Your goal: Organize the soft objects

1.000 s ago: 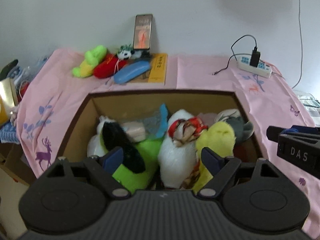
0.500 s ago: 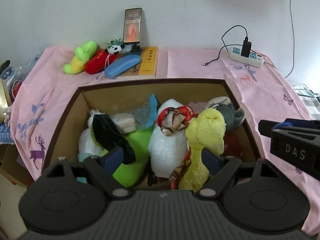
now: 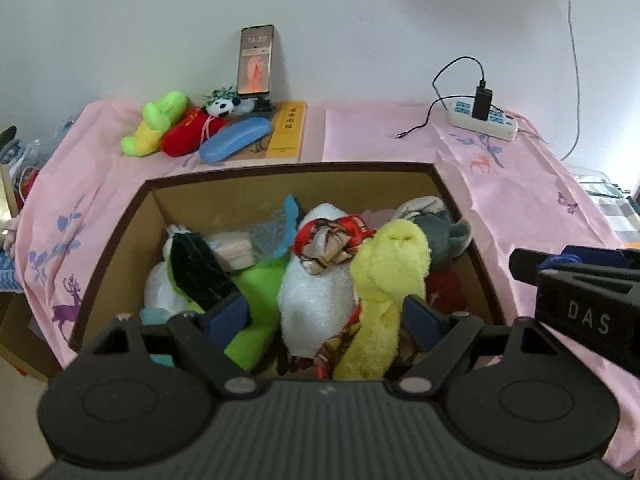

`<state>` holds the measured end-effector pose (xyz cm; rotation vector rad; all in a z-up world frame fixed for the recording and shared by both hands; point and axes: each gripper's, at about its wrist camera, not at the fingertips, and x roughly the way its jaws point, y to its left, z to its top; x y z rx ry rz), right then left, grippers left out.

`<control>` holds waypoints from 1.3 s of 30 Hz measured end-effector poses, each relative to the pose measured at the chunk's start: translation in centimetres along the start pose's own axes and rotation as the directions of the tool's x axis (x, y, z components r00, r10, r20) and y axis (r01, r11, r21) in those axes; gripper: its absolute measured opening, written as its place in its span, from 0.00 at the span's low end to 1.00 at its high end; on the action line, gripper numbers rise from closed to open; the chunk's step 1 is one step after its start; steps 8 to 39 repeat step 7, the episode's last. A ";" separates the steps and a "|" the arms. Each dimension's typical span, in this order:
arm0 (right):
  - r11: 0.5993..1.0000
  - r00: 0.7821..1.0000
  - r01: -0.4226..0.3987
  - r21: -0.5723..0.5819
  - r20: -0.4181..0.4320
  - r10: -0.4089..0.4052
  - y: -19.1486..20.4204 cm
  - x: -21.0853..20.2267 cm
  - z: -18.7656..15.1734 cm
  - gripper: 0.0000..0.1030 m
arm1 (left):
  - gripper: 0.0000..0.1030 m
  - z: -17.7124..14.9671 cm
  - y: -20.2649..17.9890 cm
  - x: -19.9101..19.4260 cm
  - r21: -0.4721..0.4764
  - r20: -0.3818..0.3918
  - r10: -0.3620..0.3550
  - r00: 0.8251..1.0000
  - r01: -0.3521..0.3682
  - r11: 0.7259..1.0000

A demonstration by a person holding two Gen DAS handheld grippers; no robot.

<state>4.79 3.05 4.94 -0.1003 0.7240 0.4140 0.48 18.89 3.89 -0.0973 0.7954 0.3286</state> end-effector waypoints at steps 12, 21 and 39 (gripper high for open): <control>0.999 1.000 -0.013 0.031 0.022 0.012 -0.7 -0.4 -0.1 0.22 | 0.79 0.0 -0.1 -0.7 -0.005 0.066 0.001 0.998 -0.001 1.000; 0.999 1.000 -0.013 0.031 0.022 0.012 -0.7 -0.4 -0.1 0.22 | 0.79 0.0 -0.1 -0.7 -0.005 0.066 0.001 0.998 -0.001 1.000; 0.999 1.000 -0.013 0.031 0.022 0.012 -0.7 -0.4 -0.1 0.22 | 0.79 0.0 -0.1 -0.7 -0.005 0.066 0.001 0.998 -0.001 1.000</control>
